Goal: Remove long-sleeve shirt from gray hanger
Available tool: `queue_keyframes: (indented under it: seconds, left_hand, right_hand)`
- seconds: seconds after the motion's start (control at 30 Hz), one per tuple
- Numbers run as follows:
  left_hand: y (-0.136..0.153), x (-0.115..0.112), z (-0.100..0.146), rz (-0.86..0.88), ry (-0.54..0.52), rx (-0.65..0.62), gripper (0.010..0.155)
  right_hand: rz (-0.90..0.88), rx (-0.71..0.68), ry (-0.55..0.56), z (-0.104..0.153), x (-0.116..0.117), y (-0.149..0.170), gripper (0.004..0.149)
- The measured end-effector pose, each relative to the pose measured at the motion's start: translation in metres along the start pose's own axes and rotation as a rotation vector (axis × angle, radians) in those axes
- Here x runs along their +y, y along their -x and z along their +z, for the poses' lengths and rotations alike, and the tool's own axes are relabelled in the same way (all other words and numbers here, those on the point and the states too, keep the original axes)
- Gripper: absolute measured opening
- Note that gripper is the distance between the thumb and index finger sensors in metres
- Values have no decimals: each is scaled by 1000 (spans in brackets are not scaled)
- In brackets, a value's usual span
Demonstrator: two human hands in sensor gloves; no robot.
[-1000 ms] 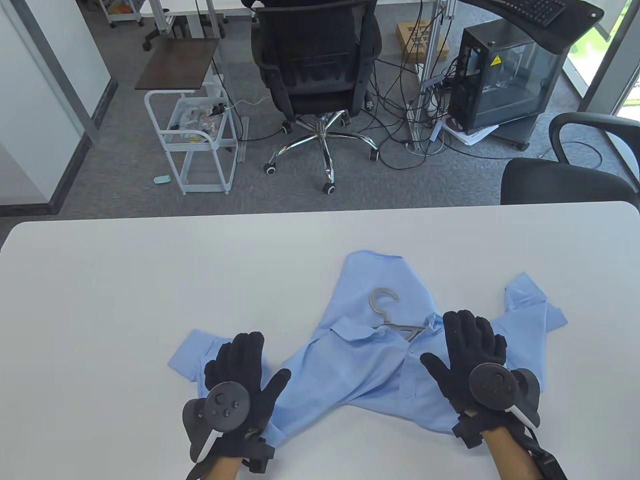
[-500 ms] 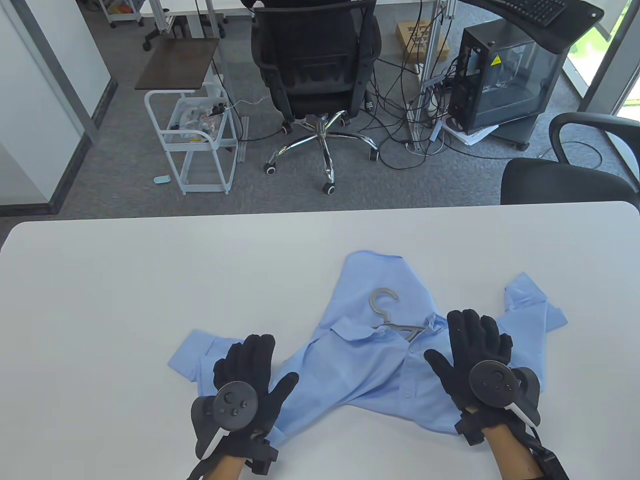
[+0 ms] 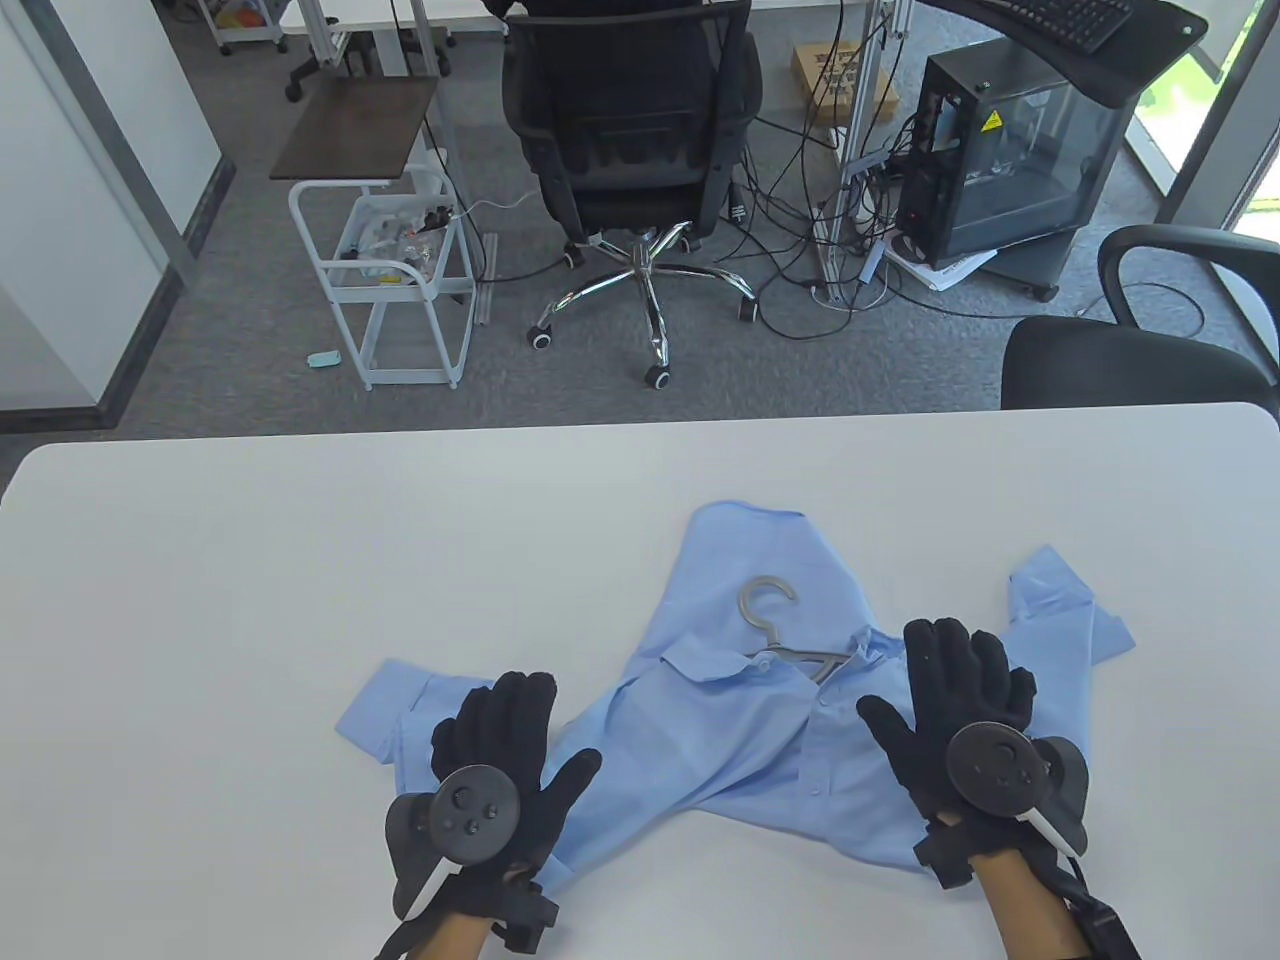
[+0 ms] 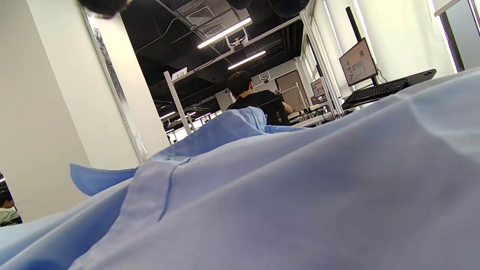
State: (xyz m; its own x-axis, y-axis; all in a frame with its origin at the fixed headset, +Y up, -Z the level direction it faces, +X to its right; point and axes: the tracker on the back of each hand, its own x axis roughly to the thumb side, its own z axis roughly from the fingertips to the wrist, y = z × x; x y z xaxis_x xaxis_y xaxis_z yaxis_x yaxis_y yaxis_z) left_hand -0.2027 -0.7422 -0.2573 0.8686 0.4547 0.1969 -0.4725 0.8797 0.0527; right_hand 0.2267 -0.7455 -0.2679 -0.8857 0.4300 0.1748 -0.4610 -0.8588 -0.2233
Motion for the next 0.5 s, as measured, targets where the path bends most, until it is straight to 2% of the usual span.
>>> queue_keyframes:
  seconds: [0.27, 0.5]
  left_hand:
    - [1, 1, 1, -1, -2, 11, 85]
    - [0, 0, 1, -1, 2, 6, 85]
  right_hand:
    - [27, -3, -16, 0, 2, -2, 86]
    - [-5, 27, 39, 2, -9, 5, 86]
